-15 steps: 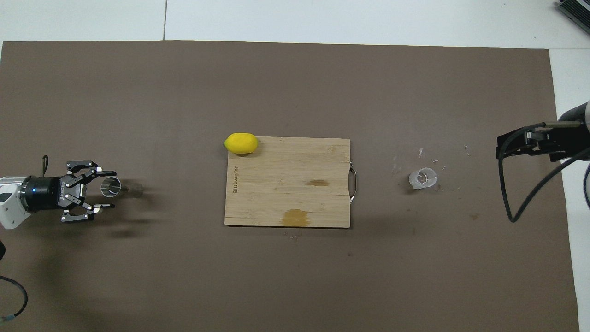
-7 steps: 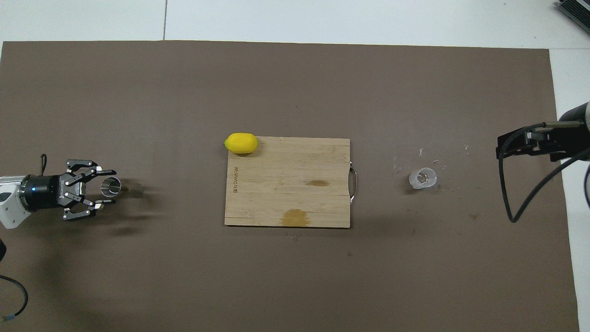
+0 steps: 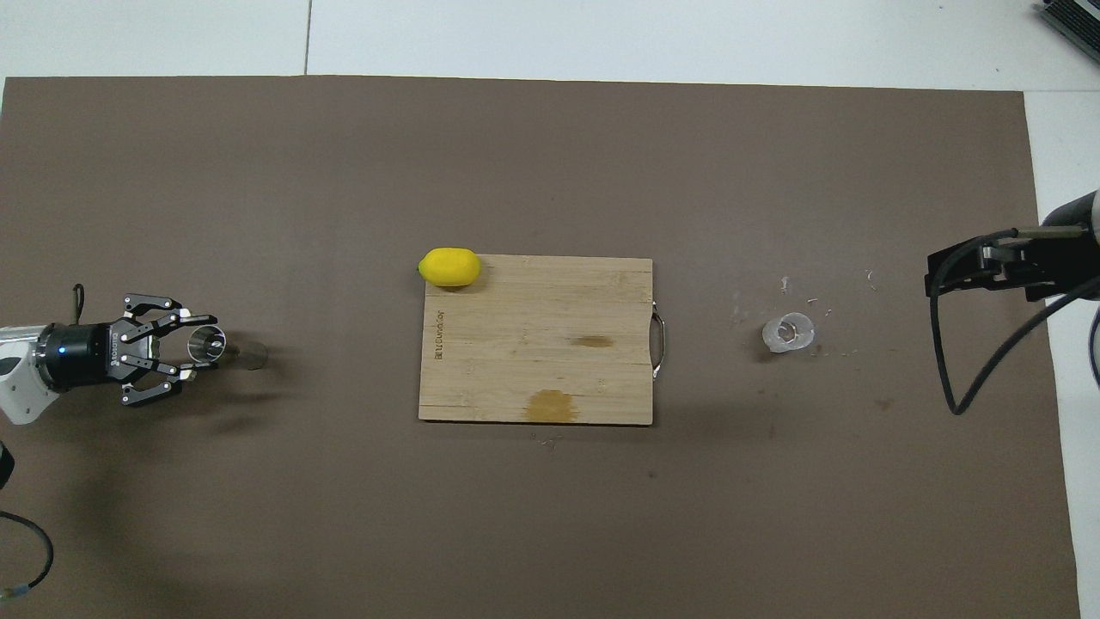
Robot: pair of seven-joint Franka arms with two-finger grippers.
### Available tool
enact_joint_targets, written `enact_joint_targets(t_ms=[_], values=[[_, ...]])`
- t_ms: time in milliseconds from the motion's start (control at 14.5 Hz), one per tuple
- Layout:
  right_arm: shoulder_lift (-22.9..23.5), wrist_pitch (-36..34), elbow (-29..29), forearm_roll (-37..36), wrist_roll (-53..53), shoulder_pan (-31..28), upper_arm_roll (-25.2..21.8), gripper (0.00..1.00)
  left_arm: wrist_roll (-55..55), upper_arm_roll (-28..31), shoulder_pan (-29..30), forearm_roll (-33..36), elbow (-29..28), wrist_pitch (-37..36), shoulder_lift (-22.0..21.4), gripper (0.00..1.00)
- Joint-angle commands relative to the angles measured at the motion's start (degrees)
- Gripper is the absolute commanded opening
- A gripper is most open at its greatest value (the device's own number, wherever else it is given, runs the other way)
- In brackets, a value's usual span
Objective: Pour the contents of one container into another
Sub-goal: 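Close the left gripper around the small metal cup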
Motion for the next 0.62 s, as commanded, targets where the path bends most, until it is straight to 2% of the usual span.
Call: enact_joint_targets(t_ms=[0,207,344,551], values=[[-1.6,0.3,-1.8,0.1,-0.1,-0.4,0.0,1.00,2.3,0.5,-1.0,-1.3,-0.1,1.5,-0.2,0.44],[-1.6,0.3,-1.8,0.1,0.0,-0.3,0.0,1.00,2.3,0.5,-1.4,-1.3,0.1,1.9,-0.1,0.36],[-1.6,0.3,-1.8,0.1,0.1,-0.4,0.0,1.00,2.2,0.5,-1.3,-1.3,0.2,1.7,-0.1,0.25],[-1.6,0.3,-1.8,0.1,0.0,-0.4,0.0,1.00,2.1,0.6,-1.0,-1.3,0.2,1.4,-0.2,0.19]])
